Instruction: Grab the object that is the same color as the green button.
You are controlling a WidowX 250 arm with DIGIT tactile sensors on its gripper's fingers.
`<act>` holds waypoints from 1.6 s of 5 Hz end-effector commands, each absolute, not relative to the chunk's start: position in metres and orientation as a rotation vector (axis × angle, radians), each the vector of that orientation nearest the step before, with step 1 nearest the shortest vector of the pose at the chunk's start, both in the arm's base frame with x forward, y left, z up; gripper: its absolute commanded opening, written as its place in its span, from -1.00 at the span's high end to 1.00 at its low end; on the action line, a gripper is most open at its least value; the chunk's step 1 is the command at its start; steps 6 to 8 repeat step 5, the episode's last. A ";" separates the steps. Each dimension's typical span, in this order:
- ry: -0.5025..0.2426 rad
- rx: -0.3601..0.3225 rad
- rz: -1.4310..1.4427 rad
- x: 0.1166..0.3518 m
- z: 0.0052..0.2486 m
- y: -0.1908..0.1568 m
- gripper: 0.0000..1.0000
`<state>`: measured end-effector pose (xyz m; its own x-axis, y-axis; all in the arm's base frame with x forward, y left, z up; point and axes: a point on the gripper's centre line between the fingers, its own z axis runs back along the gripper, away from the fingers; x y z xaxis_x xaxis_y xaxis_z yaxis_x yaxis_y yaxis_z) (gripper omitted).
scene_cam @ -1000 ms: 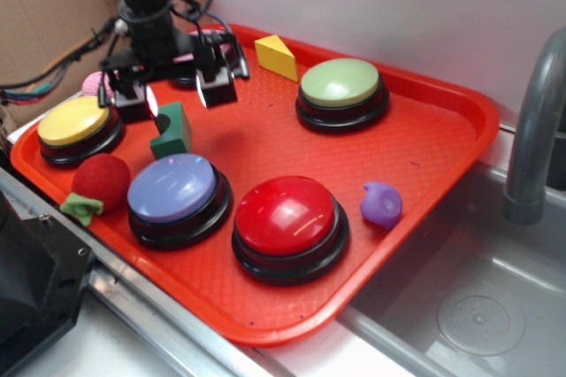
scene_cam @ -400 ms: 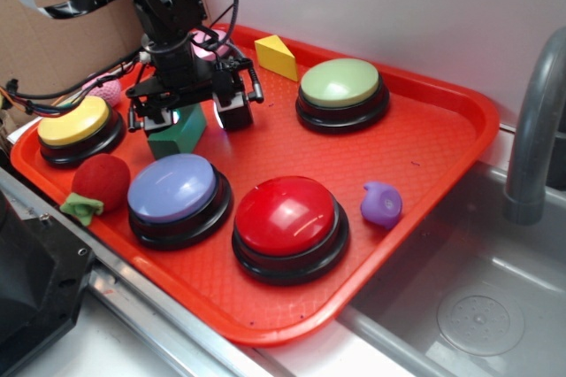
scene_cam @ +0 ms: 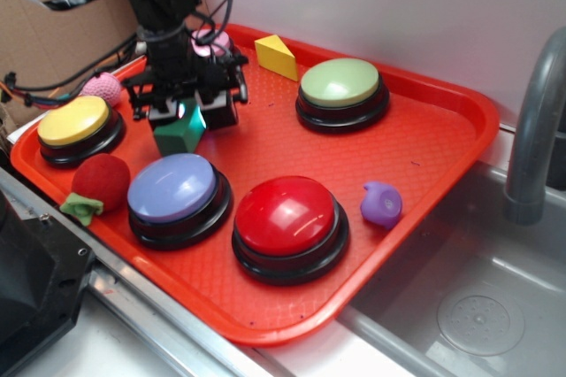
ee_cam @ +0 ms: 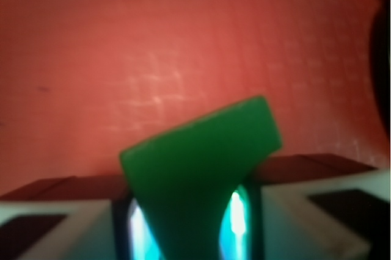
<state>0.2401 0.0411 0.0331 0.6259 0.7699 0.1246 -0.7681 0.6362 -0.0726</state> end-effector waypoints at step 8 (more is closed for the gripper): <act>-0.158 -0.082 0.489 0.229 0.204 0.046 1.00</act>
